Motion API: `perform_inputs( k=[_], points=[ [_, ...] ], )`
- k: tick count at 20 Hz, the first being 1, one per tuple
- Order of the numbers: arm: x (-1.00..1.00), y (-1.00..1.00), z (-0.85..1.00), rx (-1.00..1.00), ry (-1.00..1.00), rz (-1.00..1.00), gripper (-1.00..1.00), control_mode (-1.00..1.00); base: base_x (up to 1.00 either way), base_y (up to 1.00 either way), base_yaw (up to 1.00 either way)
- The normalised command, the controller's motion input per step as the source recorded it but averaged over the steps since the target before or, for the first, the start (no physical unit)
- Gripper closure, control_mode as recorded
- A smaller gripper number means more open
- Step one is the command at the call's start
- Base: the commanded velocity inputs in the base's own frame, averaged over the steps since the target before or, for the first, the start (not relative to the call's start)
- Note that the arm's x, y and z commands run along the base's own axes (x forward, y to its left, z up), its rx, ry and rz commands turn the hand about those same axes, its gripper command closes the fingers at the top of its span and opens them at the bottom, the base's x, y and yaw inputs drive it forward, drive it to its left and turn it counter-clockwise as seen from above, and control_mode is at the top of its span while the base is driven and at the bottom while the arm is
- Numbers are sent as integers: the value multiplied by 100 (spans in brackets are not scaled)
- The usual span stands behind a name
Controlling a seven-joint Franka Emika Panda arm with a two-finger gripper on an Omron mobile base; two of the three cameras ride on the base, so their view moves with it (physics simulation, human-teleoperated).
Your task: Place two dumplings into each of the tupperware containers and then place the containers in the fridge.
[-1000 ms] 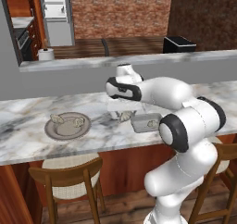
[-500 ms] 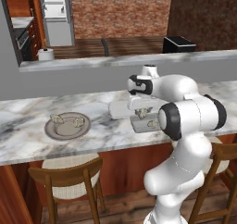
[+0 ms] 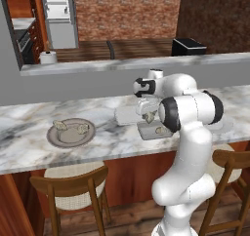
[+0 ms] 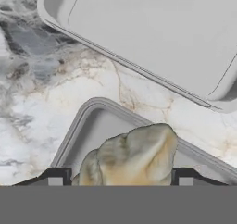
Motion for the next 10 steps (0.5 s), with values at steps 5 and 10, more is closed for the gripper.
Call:
perform_inputs(
  k=[5,10],
  points=[
    [39,-23,-40,0,0,17,100,-100,0,0,0],
    [-19,-6,-25,0,0,11,100,-100,0,0,0]
  ],
)
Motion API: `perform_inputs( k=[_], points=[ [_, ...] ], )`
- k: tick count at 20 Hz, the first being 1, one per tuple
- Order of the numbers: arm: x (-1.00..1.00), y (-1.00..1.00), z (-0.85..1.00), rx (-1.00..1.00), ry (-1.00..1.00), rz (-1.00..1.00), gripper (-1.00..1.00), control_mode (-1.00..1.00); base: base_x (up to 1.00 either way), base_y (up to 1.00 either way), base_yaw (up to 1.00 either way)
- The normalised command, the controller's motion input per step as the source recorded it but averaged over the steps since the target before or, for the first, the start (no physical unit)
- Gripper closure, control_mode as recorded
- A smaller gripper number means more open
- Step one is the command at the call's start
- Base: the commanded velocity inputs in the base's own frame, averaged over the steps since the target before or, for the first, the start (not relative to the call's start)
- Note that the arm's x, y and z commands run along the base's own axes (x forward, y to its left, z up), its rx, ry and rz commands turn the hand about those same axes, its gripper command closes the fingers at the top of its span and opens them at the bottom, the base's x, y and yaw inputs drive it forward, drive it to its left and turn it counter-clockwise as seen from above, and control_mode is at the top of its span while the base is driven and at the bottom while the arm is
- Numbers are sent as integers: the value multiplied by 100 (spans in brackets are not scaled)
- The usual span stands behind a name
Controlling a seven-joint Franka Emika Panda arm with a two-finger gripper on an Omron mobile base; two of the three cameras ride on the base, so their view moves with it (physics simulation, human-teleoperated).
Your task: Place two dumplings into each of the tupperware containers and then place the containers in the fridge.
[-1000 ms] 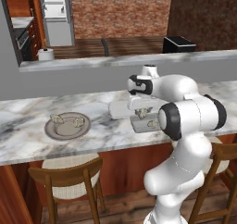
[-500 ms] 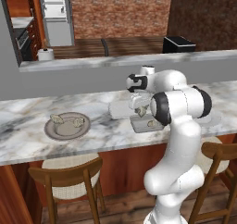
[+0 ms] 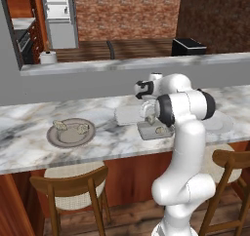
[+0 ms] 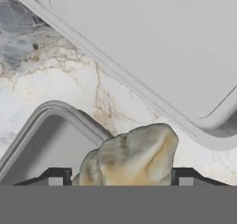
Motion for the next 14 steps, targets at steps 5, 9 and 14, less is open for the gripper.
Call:
perform_inputs(
  k=[5,9,14],
  points=[
    [-52,1,-2,0,0,0,100,-100,0,0,0],
    [-38,0,-10,0,0,0,100,-100,0,0,0],
    [0,4,-13,0,0,0,100,-100,0,0,0]
  ],
)
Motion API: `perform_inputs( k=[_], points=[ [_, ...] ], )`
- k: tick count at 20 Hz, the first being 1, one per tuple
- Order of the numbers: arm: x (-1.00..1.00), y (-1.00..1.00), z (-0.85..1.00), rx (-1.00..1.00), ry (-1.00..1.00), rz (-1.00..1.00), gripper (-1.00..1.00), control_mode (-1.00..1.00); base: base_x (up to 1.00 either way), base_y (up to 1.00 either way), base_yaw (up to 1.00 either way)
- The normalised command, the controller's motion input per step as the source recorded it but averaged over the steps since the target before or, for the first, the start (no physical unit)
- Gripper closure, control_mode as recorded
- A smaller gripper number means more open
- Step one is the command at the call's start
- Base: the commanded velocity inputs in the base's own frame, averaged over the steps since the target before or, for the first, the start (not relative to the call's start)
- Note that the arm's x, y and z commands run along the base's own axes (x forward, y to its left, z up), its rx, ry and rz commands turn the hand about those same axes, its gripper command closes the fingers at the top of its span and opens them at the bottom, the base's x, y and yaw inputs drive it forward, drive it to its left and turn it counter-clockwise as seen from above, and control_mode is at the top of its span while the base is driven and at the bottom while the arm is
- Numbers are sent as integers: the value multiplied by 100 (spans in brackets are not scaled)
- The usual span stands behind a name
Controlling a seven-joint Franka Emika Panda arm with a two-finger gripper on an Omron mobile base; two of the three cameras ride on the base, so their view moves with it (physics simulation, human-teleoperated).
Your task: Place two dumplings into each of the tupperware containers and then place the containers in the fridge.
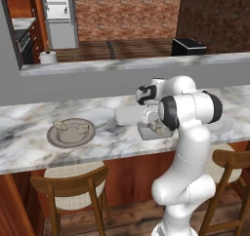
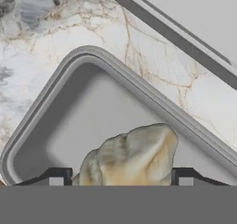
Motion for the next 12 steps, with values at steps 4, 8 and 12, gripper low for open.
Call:
perform_inputs(
  k=[4,8,12],
  points=[
    [1,3,-24,0,0,0,100,-100,0,0,0],
    [1,1,-6,0,0,0,100,-100,0,0,0],
    [0,4,-8,0,0,0,100,-100,0,0,0]
  ],
)
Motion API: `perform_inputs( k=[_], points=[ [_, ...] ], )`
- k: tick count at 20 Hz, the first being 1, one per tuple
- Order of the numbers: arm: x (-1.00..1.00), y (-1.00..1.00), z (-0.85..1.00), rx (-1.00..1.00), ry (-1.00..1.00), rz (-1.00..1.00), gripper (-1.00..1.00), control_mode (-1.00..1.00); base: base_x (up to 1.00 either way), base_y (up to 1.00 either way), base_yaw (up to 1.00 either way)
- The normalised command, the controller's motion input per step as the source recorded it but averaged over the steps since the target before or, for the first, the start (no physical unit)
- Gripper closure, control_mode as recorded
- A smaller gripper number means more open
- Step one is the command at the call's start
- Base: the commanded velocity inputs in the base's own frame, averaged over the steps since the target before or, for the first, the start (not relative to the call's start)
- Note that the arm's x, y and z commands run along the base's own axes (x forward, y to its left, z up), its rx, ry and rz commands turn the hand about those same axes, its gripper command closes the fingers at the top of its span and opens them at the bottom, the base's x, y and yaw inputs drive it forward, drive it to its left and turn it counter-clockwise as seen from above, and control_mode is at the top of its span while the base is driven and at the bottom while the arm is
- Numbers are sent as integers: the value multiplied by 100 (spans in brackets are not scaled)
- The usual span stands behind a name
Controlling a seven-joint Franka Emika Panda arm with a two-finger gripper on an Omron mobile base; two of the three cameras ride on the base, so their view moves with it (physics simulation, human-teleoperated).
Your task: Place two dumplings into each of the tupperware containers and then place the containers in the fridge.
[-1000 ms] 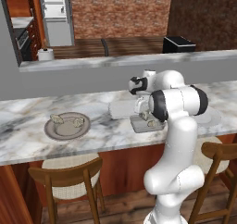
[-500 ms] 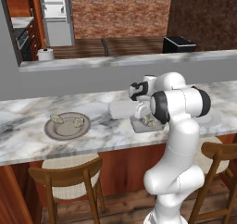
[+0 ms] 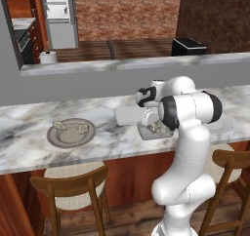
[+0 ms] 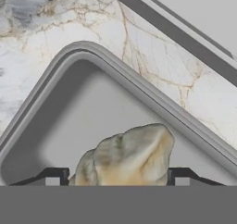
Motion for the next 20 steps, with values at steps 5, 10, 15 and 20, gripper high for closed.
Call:
perform_inputs(
  k=[5,10,15,20],
  points=[
    [-13,11,0,0,0,0,100,-100,0,0,0],
    [-3,6,-1,0,0,0,100,-100,0,0,0],
    [0,0,-2,0,0,0,-100,-100,0,0,0],
    [0,0,0,0,0,0,-100,-100,0,0,0]
  ],
)
